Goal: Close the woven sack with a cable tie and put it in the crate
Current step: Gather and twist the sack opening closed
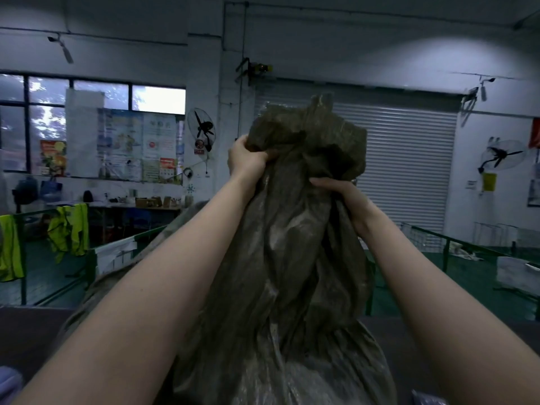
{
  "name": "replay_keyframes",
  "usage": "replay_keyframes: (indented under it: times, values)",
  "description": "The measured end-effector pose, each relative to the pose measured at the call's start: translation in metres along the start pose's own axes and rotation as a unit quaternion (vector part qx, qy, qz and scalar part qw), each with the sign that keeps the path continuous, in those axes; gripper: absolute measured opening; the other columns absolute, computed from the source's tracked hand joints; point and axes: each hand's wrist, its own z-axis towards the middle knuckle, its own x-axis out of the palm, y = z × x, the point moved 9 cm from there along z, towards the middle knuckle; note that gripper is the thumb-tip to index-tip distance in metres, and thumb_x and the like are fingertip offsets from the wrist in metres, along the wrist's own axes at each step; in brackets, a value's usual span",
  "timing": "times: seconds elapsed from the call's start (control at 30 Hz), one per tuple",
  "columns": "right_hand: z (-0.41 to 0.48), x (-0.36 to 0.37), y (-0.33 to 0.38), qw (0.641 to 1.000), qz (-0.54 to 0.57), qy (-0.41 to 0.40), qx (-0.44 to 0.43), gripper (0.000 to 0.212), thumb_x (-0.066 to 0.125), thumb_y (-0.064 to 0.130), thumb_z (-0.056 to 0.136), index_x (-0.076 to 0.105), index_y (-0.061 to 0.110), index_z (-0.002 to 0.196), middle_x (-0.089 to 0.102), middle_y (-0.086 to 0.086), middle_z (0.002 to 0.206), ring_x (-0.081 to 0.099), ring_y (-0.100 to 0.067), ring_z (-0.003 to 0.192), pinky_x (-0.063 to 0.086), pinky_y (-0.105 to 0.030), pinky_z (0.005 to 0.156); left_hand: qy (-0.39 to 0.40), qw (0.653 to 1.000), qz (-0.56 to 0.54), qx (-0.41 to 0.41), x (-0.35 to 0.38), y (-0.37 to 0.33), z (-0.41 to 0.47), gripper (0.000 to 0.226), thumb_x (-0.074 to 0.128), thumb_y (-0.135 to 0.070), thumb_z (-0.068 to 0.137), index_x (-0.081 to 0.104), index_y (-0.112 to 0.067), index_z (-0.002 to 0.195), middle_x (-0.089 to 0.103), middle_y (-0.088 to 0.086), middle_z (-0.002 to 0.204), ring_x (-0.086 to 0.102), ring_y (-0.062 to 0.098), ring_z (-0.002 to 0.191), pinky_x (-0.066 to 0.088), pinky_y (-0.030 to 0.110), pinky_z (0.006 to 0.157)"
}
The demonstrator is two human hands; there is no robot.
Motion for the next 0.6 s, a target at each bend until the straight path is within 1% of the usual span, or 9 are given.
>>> replay_keyframes:
  times: [0.1, 0.17, 0.23, 0.27, 0.33, 0.4, 0.47, 0.5, 0.6]
  values:
    - [0.004, 0.027, 0.003, 0.999, 0.009, 0.048, -0.001, 0.016, 0.058, 0.017, 0.086, 0.069, 0.009, 0.094, 0.077, -0.004, 0.081, 0.073, -0.015, 0.072, 0.060, -0.025, 0.069, 0.099, 0.992, -0.074, -0.012, 0.034, -0.009, -0.013, 0.024, 0.061, 0.000, 0.082, 0.056, -0.011, 0.102, 0.063, 0.005, 0.092, 0.061, 0.023, 0.094, 0.053, 0.032, 0.082]
    - [0.008, 0.040, 0.002, 0.998, 0.019, 0.063, -0.014, 0.012, 0.056, 0.013, 0.088, 0.067, 0.010, 0.092, 0.076, -0.005, 0.079, 0.072, -0.015, 0.070, 0.060, -0.025, 0.068, 0.207, 0.972, -0.098, -0.058, 0.062, -0.010, -0.030, 0.013, 0.055, -0.008, 0.083, 0.067, -0.010, 0.085, 0.066, 0.005, 0.079, 0.065, 0.018, 0.077, 0.054, 0.026, 0.071]
    - [0.009, 0.044, 0.001, 0.998, 0.030, 0.046, -0.027, 0.014, 0.057, 0.008, 0.086, 0.067, 0.007, 0.095, 0.073, -0.009, 0.082, 0.069, -0.019, 0.073, 0.058, -0.028, 0.071, 0.276, 0.949, -0.112, -0.101, 0.073, -0.006, -0.039, 0.032, 0.052, -0.018, 0.084, 0.071, -0.016, 0.058, 0.067, 0.001, 0.064, 0.064, 0.013, 0.063, 0.053, 0.021, 0.062]
    - [0.010, 0.041, 0.002, 0.999, 0.030, 0.019, -0.041, 0.020, 0.058, 0.005, 0.083, 0.066, 0.003, 0.101, 0.070, -0.013, 0.086, 0.067, -0.022, 0.075, 0.056, -0.029, 0.072, 0.287, 0.946, -0.108, -0.102, 0.072, -0.005, -0.039, 0.037, 0.049, -0.020, 0.087, 0.070, -0.017, 0.055, 0.066, 0.000, 0.066, 0.063, 0.012, 0.065, 0.051, 0.023, 0.064]
    - [0.010, 0.023, 0.005, 0.995, 0.020, -0.073, -0.071, 0.029, 0.057, -0.005, 0.077, 0.063, -0.003, 0.105, 0.065, -0.016, 0.087, 0.064, -0.022, 0.071, 0.056, -0.025, 0.063, 0.281, 0.952, -0.089, -0.082, 0.062, -0.009, -0.035, 0.025, 0.047, -0.024, 0.088, 0.067, -0.016, 0.074, 0.063, 0.002, 0.080, 0.057, 0.015, 0.078, 0.043, 0.028, 0.072]
    - [0.007, 0.011, 0.008, 0.986, 0.008, -0.143, -0.084, 0.021, 0.052, -0.013, 0.075, 0.062, -0.001, 0.089, 0.062, -0.014, 0.077, 0.061, -0.020, 0.062, 0.054, -0.023, 0.054, 0.204, 0.976, -0.058, -0.051, 0.044, -0.011, -0.020, 0.019, 0.051, -0.024, 0.086, 0.063, -0.013, 0.096, 0.061, 0.003, 0.092, 0.055, 0.017, 0.089, 0.041, 0.029, 0.080]
    - [0.006, 0.003, 0.006, 0.979, 0.014, -0.187, -0.077, 0.022, 0.045, -0.017, 0.075, 0.056, 0.002, 0.074, 0.056, -0.013, 0.069, 0.055, -0.021, 0.060, 0.050, -0.025, 0.052, 0.111, 0.993, 0.043, 0.011, 0.020, -0.014, -0.006, 0.030, 0.048, -0.019, 0.091, 0.058, -0.008, 0.117, 0.060, 0.007, 0.110, 0.053, 0.018, 0.104, 0.040, 0.028, 0.087]
    - [0.007, -0.001, 0.004, 0.976, 0.022, -0.202, -0.073, 0.023, 0.042, -0.017, 0.075, 0.054, 0.003, 0.071, 0.053, -0.012, 0.067, 0.053, -0.022, 0.060, 0.048, -0.024, 0.051, 0.083, 0.990, 0.108, 0.036, 0.011, -0.014, -0.003, 0.037, 0.048, -0.021, 0.092, 0.052, -0.008, 0.126, 0.057, 0.010, 0.122, 0.051, 0.020, 0.111, 0.040, 0.029, 0.090]
    - [0.013, -0.017, -0.004, 0.968, 0.027, -0.240, -0.062, 0.025, 0.041, -0.018, 0.072, 0.051, 0.004, 0.068, 0.052, -0.012, 0.069, 0.051, -0.025, 0.065, 0.047, -0.030, 0.055, 0.092, 0.970, 0.224, -0.002, -0.005, 0.008, -0.004, 0.067, 0.055, -0.039, 0.088, 0.027, -0.014, 0.143, 0.037, 0.014, 0.147, 0.040, 0.031, 0.131, 0.034, 0.043, 0.106]
